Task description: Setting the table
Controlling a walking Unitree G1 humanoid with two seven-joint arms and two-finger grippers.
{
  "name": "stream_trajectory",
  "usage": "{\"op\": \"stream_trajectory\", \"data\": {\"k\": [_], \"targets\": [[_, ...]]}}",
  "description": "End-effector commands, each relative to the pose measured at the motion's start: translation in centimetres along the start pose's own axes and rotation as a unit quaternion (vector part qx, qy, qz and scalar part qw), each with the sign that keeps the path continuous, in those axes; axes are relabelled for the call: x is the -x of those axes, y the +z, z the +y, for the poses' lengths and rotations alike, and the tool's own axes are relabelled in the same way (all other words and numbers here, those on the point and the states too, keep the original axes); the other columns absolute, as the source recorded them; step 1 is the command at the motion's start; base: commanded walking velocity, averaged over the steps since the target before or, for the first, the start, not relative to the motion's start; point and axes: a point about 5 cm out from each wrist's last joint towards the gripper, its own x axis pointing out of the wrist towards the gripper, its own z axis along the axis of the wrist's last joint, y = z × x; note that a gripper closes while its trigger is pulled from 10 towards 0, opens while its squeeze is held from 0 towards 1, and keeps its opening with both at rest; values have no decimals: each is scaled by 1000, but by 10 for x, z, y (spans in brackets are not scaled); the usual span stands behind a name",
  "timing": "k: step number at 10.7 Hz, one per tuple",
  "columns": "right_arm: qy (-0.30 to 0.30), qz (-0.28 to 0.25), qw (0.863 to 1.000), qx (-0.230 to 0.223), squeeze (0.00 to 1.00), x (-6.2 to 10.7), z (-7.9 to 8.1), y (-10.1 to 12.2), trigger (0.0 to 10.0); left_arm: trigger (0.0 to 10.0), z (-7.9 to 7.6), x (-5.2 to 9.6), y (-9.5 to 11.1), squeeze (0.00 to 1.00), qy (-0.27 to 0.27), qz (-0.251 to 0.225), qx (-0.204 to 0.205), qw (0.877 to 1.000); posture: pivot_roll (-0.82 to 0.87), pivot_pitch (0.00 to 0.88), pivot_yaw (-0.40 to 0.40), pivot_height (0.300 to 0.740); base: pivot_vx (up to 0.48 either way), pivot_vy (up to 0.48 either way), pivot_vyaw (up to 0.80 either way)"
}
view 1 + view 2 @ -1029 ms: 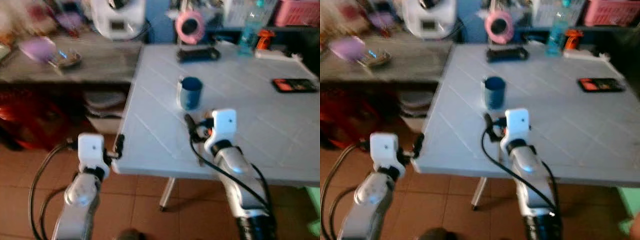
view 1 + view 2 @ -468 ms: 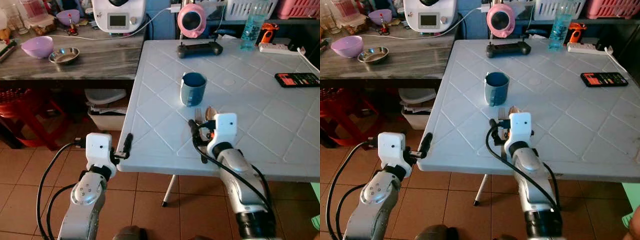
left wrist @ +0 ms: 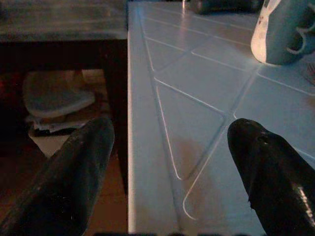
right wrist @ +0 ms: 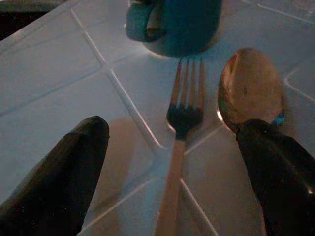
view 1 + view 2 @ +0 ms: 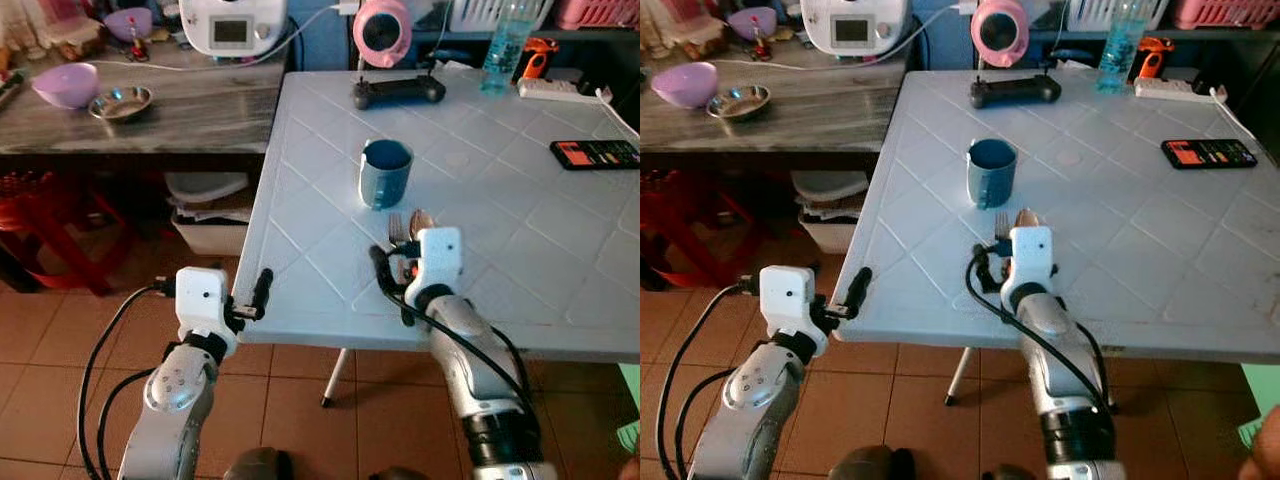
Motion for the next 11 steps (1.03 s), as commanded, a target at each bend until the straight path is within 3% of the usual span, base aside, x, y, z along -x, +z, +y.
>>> {"op": "stream_trajectory", "data": {"k": [1,2,4,5,6,7,8,9,11], "targets": [[15,14,1000,-3,0,-1,6,-3,4078,10000,2,2,2,0,-1,-1,0,1000,8,67,49,740,0,0,0],[21,16,1000,-2,0,-1,6,-3,0,10000,1,3,2,0,-1,-1,2,1000,7,71,46,740,0,0,0],[23,36,999,3,0,-3,4,-5,0,10000,0,4,0,0,-4,2,5,1000,4,73,43,740,0,0,0],[21,51,998,0,0,-3,2,-6,1608,10000,-1,4,0,0,-6,2,6,1000,4,73,43,740,0,0,0],[16,66,998,7,0,-2,1,-7,6706,10000,0,3,0,0,-7,3,6,1000,1,73,43,740,0,0,0],[16,89,996,0,0,0,-2,-15,10000,10000,-1,3,-1,0,-10,5,7,1000,2,73,42,740,0,0,0],[24,94,995,-5,0,3,-1,-16,10000,10000,-2,3,-1,0,-12,6,7,1000,3,71,44,740,0,0,0],[31,82,996,14,0,5,0,-8,10000,10000,-1,3,-1,0,-12,7,7,1000,3,73,45,740,0,0,0],[31,66,997,1,0,10,-3,8,10000,10000,-2,3,-2,0,-15,10,8,1000,-1,76,48,740,0,0,0]]}}
